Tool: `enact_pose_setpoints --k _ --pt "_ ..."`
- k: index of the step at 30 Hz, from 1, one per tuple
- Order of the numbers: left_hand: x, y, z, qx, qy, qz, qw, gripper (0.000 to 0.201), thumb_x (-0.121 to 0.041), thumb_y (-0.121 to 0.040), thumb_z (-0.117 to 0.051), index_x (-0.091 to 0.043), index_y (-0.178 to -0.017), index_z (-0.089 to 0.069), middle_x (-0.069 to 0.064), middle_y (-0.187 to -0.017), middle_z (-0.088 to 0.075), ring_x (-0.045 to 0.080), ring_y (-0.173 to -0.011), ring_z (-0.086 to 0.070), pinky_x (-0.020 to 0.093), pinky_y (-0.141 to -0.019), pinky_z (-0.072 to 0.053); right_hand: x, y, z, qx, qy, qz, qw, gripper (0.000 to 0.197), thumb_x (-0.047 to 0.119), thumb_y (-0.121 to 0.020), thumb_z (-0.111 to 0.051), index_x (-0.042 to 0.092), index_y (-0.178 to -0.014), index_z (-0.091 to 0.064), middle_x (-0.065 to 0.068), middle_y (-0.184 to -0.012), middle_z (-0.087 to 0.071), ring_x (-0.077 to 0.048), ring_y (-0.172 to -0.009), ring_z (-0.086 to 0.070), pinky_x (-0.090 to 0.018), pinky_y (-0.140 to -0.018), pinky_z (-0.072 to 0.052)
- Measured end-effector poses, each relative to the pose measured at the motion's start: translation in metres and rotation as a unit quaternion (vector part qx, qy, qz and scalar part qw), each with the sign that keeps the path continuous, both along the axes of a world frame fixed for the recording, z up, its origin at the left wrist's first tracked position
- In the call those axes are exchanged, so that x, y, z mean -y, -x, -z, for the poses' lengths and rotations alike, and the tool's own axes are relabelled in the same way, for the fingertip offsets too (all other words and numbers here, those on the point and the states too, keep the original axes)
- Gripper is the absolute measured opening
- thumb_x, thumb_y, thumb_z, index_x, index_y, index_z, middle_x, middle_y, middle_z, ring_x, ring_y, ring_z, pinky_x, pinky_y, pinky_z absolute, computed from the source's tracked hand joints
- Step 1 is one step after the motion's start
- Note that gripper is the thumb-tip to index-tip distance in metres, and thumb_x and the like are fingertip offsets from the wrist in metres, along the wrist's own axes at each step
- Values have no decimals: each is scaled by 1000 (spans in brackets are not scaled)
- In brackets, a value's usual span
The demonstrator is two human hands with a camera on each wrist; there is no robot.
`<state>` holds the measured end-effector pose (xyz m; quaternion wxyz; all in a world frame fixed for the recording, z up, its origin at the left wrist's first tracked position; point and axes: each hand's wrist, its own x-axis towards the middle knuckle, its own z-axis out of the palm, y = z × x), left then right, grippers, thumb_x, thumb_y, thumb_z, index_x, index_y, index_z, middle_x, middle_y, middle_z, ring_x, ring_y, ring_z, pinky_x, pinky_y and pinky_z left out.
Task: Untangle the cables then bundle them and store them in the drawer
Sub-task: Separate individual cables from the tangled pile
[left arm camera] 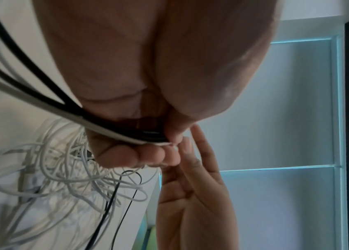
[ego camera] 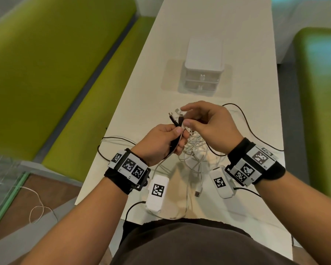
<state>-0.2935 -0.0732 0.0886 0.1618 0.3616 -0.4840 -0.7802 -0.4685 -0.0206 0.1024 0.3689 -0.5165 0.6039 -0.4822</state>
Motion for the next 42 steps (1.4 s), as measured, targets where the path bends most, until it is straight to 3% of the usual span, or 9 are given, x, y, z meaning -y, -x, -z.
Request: enact_pose_setpoints --k 4,11,19,24,27,30,33,37,42 --pt "-3 1 -1 18 3 32 999 34 -15 -109 -37 -2 -89 -61 3 -60 -48 13 -51 -33 24 -53 -32 -1 2 -6 -88 -27 -118 989 57 -3 -90 -62 34 -134 -63 13 -129 -66 -15 -100 -67 -37 -98 -55" --pt "-5 -1 1 6 -25 20 999 38 -22 -109 -38 2 -97 -65 8 -78 -53 14 -63 -40 26 -60 -31 1 4 -12 -168 38 -149 974 53 -10 -90 -59 27 -127 -70 7 -119 -63 -11 -97 -65 -20 -87 -53" --pt "-1 -5 -1 20 -5 43 999 30 -9 -108 -37 3 -98 -63 3 -68 -48 13 -60 -42 23 -59 -38 4 5 -8 -199 22 -149 968 47 -3 -91 -63 24 -129 -68 8 -125 -63 -6 -94 -65 -29 -92 -54" --pt "2 -1 -10 -32 22 -41 998 31 -12 -109 -32 -7 -88 -54 2 -67 -51 14 -59 -43 25 -62 -38 4 0 -6 15 -37 -79 996 70 -3 -90 -66 26 -150 -45 6 -113 -70 -12 -93 -71 -35 -93 -57" --pt "11 0 -25 -104 30 -101 989 30 -16 -110 -29 -8 -94 -52 9 -76 -60 21 -68 -56 29 -68 -51 -2 -8 1 33 -132 -201 970 61 -5 -86 -66 17 -142 -50 2 -105 -75 -13 -99 -72 -46 -98 -55" --pt "19 0 -31 -94 83 -131 983 28 -20 -111 -29 -10 -98 -51 8 -74 -61 26 -73 -63 42 -80 -55 -13 -26 13 -105 -172 -297 933 29 33 -94 -70 24 -122 -68 7 -89 -79 0 -78 -67 -29 -84 -52" --pt "22 -3 -31 -69 115 -132 982 26 -21 -111 -30 -10 -100 -51 8 -73 -61 27 -73 -67 50 -86 -53 -17 -44 19 -58 -153 -207 965 26 50 -91 -70 27 -103 -74 0 -82 -76 -13 -69 -65 -33 -72 -52" --pt "15 -4 -25 -82 109 -125 983 23 -24 -108 -40 -10 -101 -57 13 -84 -63 30 -82 -65 44 -83 -55 -5 -48 18 -5 -86 -107 990 61 39 -87 -78 68 -126 -41 6 -94 -74 -13 -80 -67 -26 -80 -54" --pt "20 -12 -24 -70 106 -150 981 26 -26 -110 -34 -13 -101 -54 7 -70 -57 28 -65 -63 57 -85 -53 -2 -34 26 -98 -129 -90 983 7 19 -85 -75 13 -87 -79 14 -76 -74 -3 -69 -67 -29 -75 -54"
